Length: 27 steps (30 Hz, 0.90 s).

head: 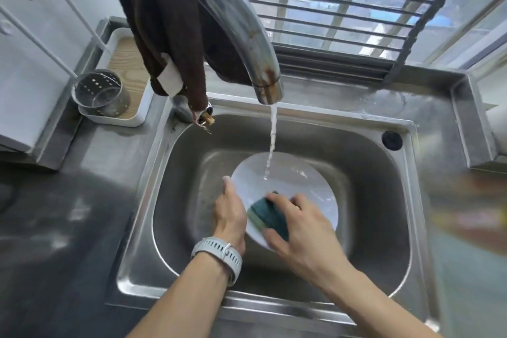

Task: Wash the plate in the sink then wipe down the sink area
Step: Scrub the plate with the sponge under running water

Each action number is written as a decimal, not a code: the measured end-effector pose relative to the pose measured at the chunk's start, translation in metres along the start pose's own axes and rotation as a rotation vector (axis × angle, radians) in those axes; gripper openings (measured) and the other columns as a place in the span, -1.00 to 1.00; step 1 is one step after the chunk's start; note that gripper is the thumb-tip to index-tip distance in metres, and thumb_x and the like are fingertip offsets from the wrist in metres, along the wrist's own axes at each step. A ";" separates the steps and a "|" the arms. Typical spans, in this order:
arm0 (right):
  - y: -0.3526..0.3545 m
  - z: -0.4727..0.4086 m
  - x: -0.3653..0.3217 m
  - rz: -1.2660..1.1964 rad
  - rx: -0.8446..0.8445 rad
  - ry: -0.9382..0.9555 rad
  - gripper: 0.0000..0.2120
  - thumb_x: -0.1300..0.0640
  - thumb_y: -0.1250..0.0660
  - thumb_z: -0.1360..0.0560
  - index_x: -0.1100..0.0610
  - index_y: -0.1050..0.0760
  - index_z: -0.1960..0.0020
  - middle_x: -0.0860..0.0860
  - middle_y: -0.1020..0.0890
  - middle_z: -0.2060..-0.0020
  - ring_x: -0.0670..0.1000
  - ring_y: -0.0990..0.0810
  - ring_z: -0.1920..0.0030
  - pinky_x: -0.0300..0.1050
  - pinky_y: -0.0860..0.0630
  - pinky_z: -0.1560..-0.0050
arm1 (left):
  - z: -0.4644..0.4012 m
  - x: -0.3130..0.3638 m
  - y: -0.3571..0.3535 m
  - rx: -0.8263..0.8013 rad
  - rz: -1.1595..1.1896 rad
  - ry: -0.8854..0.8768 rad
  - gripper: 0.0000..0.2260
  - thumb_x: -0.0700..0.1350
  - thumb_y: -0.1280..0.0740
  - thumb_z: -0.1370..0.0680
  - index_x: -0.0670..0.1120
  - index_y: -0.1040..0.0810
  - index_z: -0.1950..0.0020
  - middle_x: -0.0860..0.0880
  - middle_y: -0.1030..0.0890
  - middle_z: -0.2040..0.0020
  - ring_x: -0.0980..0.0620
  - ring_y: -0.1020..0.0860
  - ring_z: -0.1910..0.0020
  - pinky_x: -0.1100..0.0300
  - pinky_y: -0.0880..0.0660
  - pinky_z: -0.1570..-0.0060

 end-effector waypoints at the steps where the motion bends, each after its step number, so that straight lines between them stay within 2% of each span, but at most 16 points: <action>1: 0.004 0.006 0.015 0.038 -0.011 -0.024 -0.45 -0.17 -0.32 -0.51 -0.16 -0.30 -0.47 -0.04 -0.44 -0.06 0.06 -0.48 -0.10 -0.07 -0.49 -0.10 | 0.001 0.001 0.001 -0.010 -0.018 -0.011 -0.47 0.17 -0.02 -0.71 -0.19 -0.50 -0.38 -0.17 -0.60 -0.29 -0.19 -0.58 -0.25 -0.09 -0.50 -0.34; 4: 0.016 -0.019 0.056 0.176 0.087 -0.169 -0.48 -0.17 -0.31 -0.52 -0.08 -0.35 -0.44 0.06 -0.50 -0.12 0.14 -0.52 -0.10 0.04 -0.53 -0.09 | 0.007 0.001 0.000 -0.025 -0.065 -0.050 -0.45 0.16 0.01 -0.72 -0.20 -0.44 -0.46 -0.14 -0.55 -0.38 -0.15 -0.51 -0.35 -0.01 -0.44 -0.37; 6: 0.019 -0.053 0.060 0.126 0.161 -0.257 -0.53 -0.16 -0.32 -0.53 -0.02 -0.40 -0.38 0.13 -0.53 -0.10 0.21 -0.54 -0.09 0.08 -0.54 -0.09 | 0.005 -0.004 -0.006 -0.032 -0.089 -0.057 -0.43 0.19 0.00 -0.71 -0.18 -0.42 -0.49 -0.11 -0.50 -0.45 -0.13 -0.47 -0.40 0.02 -0.39 -0.42; 8: 0.012 -0.081 0.041 0.012 0.183 -0.265 -0.57 -0.12 -0.34 -0.51 0.00 -0.44 -0.33 0.15 -0.54 -0.05 0.26 -0.55 -0.08 0.06 -0.51 -0.10 | 0.002 -0.007 -0.012 -0.022 -0.089 -0.047 -0.43 0.21 -0.01 -0.70 -0.16 -0.40 -0.51 -0.10 -0.47 -0.47 -0.12 -0.44 -0.44 0.00 -0.35 -0.46; 9: 0.005 -0.086 0.026 -0.043 0.180 -0.240 -0.58 -0.12 -0.35 -0.49 -0.01 -0.46 -0.30 0.14 -0.54 -0.03 0.25 -0.55 -0.08 0.06 -0.51 -0.11 | 0.000 -0.007 -0.014 -0.025 -0.080 -0.047 -0.43 0.21 -0.02 -0.69 -0.15 -0.43 -0.49 -0.10 -0.49 -0.45 -0.12 -0.46 -0.42 -0.04 -0.37 -0.46; 11: -0.003 -0.076 -0.008 -0.089 0.134 -0.165 -0.58 -0.13 -0.34 -0.49 -0.03 -0.46 -0.31 0.10 -0.53 -0.02 0.20 -0.54 -0.08 0.03 -0.51 -0.09 | -0.007 -0.006 -0.015 -0.019 -0.019 -0.032 -0.45 0.23 -0.05 -0.68 -0.14 -0.57 -0.34 -0.12 -0.62 -0.30 -0.14 -0.59 -0.25 -0.11 -0.50 -0.33; 13: -0.003 -0.049 -0.021 -0.060 0.083 -0.117 -0.50 -0.16 -0.31 -0.53 -0.08 -0.38 -0.42 0.05 -0.49 -0.07 0.13 -0.50 -0.12 0.00 -0.49 -0.11 | -0.010 -0.004 -0.013 -0.024 0.059 0.031 -0.49 0.22 -0.07 -0.68 -0.14 -0.62 -0.15 -0.16 -0.69 -0.11 -0.17 -0.66 -0.09 -0.14 -0.59 -0.20; 14: 0.000 -0.031 -0.021 -0.057 0.065 -0.104 -0.47 -0.17 -0.30 -0.54 -0.11 -0.33 -0.47 0.01 -0.47 -0.09 0.08 -0.49 -0.14 -0.03 -0.48 -0.13 | -0.010 -0.004 -0.011 -0.022 0.088 0.051 -0.50 0.22 -0.07 -0.68 -0.15 -0.60 -0.11 -0.18 -0.69 -0.08 -0.20 -0.67 -0.07 -0.15 -0.60 -0.18; 17: 0.009 0.018 -0.005 -0.032 0.033 -0.067 -0.44 -0.19 -0.32 -0.51 -0.20 -0.29 -0.48 -0.09 -0.42 -0.06 0.00 -0.46 -0.13 -0.12 -0.48 -0.13 | -0.007 0.001 -0.008 -0.008 0.077 0.004 -0.53 0.23 -0.07 -0.68 -0.11 -0.54 -0.24 -0.15 -0.65 -0.18 -0.20 -0.63 -0.14 -0.15 -0.56 -0.26; 20: 0.020 0.032 0.035 0.111 0.088 -0.087 -0.43 -0.16 -0.38 -0.46 -0.17 -0.39 -0.45 -0.08 -0.44 -0.01 0.02 -0.45 -0.04 -0.08 -0.50 -0.04 | 0.001 0.007 -0.005 0.026 0.039 -0.101 -0.56 0.21 -0.05 -0.69 -0.04 -0.54 -0.30 -0.11 -0.64 -0.22 -0.15 -0.61 -0.18 -0.09 -0.53 -0.30; 24: 0.035 -0.010 0.081 0.274 0.234 -0.250 -0.47 -0.10 -0.40 -0.48 -0.04 -0.43 -0.41 0.07 -0.47 -0.07 0.12 -0.44 -0.03 0.02 -0.50 -0.03 | 0.007 0.004 -0.005 0.030 -0.021 -0.157 -0.57 0.18 -0.05 -0.70 -0.04 -0.57 -0.27 -0.05 -0.64 -0.21 -0.07 -0.59 -0.17 0.05 -0.52 -0.24; 27: 0.028 -0.059 0.071 0.192 0.283 -0.276 -0.48 -0.09 -0.36 -0.51 0.00 -0.40 -0.43 0.16 -0.49 -0.15 0.21 -0.46 -0.11 0.06 -0.47 -0.11 | 0.009 -0.002 -0.010 0.020 -0.044 -0.141 -0.47 0.20 0.00 -0.70 -0.11 -0.48 -0.45 -0.08 -0.56 -0.38 -0.07 -0.53 -0.31 0.08 -0.42 -0.36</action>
Point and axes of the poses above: each hand's wrist, its own z-axis away from the middle knuckle, its own y-axis out of the back of the hand, x = y × z, the point moved 5 cm from there along -z, towards the middle knuckle
